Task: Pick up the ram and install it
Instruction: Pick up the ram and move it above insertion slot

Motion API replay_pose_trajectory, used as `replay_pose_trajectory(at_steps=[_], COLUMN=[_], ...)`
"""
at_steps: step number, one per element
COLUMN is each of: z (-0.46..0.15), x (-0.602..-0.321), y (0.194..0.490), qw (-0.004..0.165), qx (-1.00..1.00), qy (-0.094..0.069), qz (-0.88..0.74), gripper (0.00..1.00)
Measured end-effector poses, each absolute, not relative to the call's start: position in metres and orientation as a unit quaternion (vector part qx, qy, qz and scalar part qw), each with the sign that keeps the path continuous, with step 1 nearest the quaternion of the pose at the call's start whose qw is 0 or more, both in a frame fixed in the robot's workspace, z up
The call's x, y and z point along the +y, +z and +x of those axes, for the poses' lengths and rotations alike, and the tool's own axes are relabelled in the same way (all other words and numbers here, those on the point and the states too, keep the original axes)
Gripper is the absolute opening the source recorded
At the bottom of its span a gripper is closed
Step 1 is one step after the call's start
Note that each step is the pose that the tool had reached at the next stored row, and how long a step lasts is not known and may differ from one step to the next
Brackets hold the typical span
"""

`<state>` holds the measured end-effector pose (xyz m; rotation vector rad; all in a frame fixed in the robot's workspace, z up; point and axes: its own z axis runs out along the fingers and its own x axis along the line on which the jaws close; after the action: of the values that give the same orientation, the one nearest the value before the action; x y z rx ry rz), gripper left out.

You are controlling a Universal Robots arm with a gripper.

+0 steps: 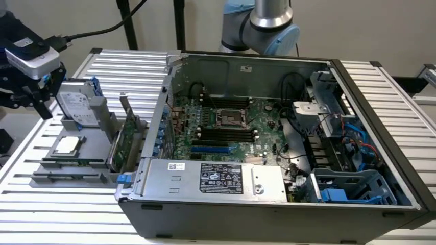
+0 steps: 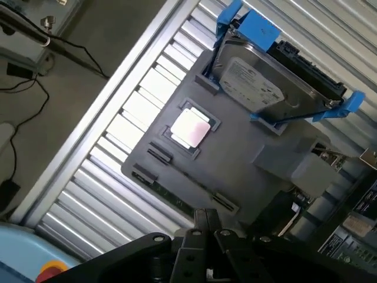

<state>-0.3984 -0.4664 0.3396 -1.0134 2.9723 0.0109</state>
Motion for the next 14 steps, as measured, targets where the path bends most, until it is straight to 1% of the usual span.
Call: replay_pose_trajectory(at_steps=[14], z=[-0.398], x=[-0.466], y=[0.326], qw=[-0.005], qx=[0.898], qy=[0.005], qz=[-0.44], gripper=[0.0])
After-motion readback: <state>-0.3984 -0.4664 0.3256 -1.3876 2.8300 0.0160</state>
